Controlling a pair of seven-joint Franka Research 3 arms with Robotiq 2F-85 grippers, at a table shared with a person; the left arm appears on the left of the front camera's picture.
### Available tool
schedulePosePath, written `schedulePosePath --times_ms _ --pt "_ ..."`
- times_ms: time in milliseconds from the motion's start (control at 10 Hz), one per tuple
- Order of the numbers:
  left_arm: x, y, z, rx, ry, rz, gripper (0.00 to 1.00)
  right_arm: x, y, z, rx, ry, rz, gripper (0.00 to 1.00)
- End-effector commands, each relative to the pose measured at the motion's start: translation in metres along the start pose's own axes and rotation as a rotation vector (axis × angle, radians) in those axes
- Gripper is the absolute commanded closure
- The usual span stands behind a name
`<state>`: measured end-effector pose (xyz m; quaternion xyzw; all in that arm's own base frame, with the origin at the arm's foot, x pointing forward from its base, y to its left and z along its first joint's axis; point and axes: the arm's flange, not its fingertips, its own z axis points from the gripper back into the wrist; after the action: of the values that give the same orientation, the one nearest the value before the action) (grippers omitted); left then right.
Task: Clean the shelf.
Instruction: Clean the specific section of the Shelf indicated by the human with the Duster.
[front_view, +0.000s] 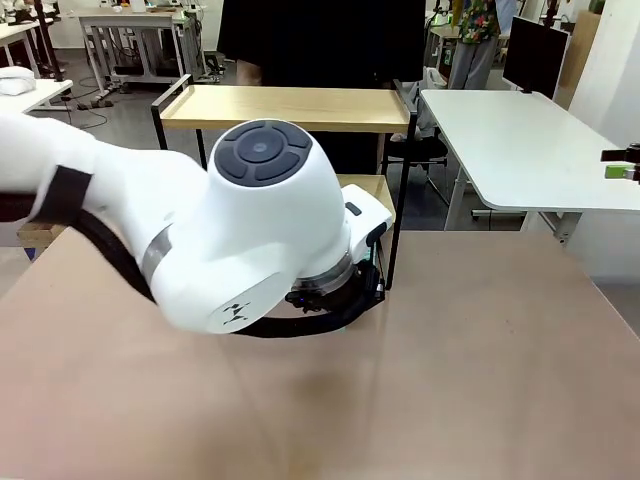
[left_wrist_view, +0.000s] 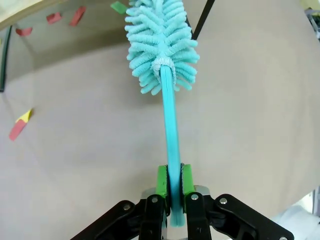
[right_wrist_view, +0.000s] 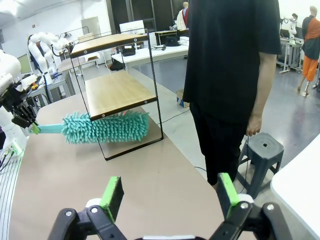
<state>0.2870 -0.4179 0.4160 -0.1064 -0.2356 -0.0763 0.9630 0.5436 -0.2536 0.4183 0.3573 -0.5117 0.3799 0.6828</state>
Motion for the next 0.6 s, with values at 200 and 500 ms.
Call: schedulePosePath --times_ms 200,500 --pt "0.015 -0.032 -0.047 0.022 -0.002 0.049 0.86 0.002 0.002 -0.001 0.003 0.004 0.004 0.00" --pt "0.013 -0.037 -0.068 0.035 0.029 0.057 0.86 0.002 0.002 -0.001 0.003 0.004 0.004 0.00"
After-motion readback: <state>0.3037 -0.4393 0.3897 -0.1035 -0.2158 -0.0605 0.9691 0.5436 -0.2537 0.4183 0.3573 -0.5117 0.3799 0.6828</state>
